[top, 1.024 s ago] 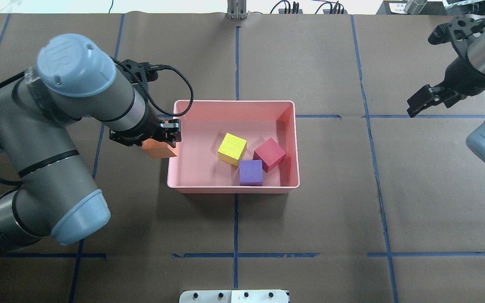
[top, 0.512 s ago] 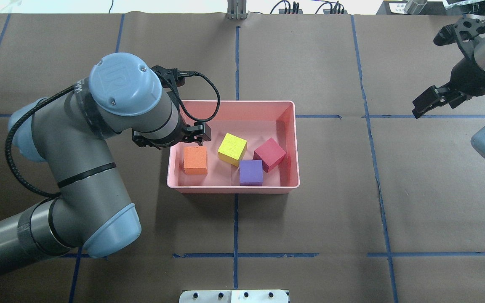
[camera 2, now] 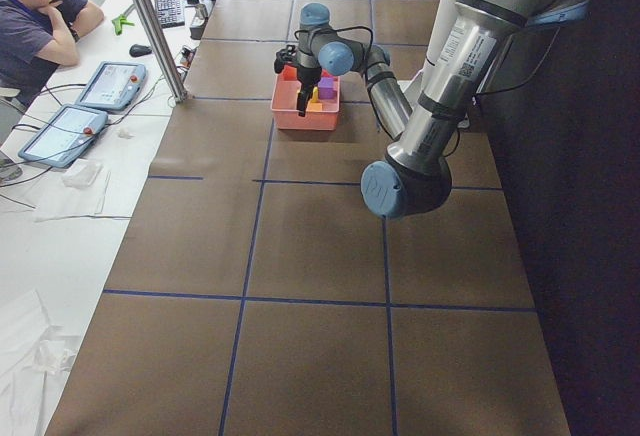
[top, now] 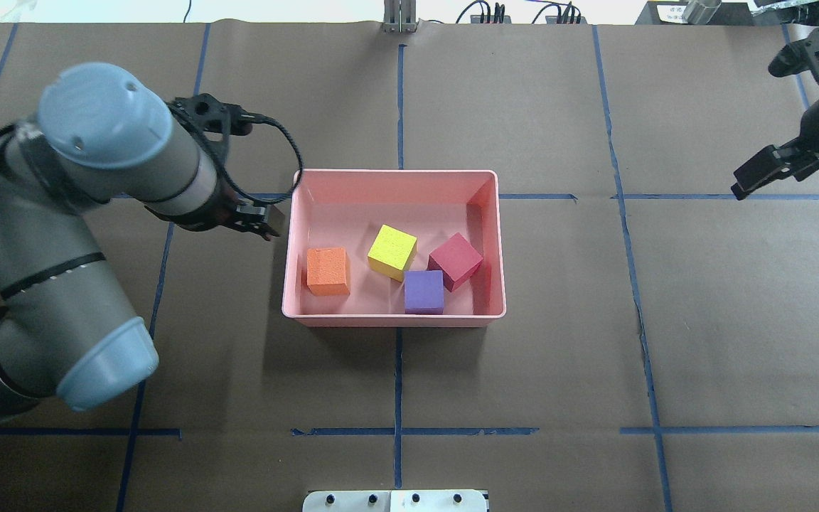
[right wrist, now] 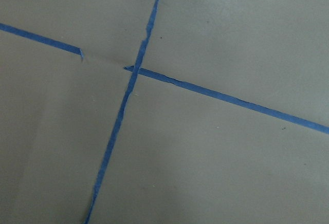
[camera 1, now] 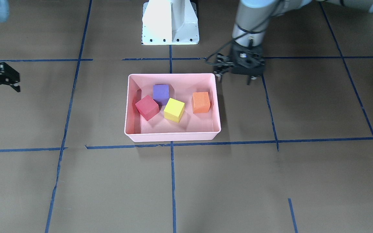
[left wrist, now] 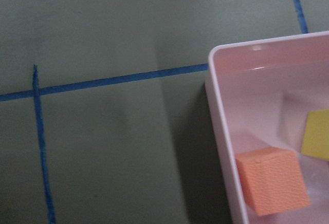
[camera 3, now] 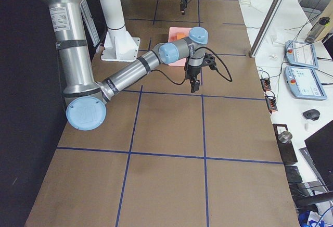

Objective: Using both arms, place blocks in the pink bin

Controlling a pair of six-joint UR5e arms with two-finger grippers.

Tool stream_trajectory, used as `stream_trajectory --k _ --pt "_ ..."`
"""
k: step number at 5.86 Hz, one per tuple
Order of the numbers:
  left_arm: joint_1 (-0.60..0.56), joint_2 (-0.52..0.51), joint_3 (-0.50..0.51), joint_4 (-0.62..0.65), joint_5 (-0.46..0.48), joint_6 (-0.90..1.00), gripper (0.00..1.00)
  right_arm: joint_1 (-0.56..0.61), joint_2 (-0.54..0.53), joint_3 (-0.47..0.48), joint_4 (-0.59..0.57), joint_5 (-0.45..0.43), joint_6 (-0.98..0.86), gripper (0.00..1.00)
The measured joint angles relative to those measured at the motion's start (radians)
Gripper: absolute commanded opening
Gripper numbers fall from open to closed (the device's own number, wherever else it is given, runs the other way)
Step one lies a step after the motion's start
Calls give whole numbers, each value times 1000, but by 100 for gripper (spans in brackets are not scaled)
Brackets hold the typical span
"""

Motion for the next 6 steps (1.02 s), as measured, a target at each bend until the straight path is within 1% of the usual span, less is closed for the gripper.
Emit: stream_trajectory --k 1,2,3,4,5,6 --pt "-123 87 3 -5 -97 213 100 78 -64 -3 -1 25 -139 100" --pt "-248 167 19 -7 -172 424 100 149 -121 -15 -1 36 -275 100" --pt "-384 240 63 -8 -237 642 100 218 -174 -42 -2 37 -411 100" --pt "-516 297 135 -8 -290 835 100 285 -223 -80 -1 35 -531 100" --pt "-626 353 204 -9 -312 950 100 337 -258 -114 -2 33 -598 100" --pt "-695 402 249 -11 -318 984 100 367 -280 -127 -2 31 -584 100"
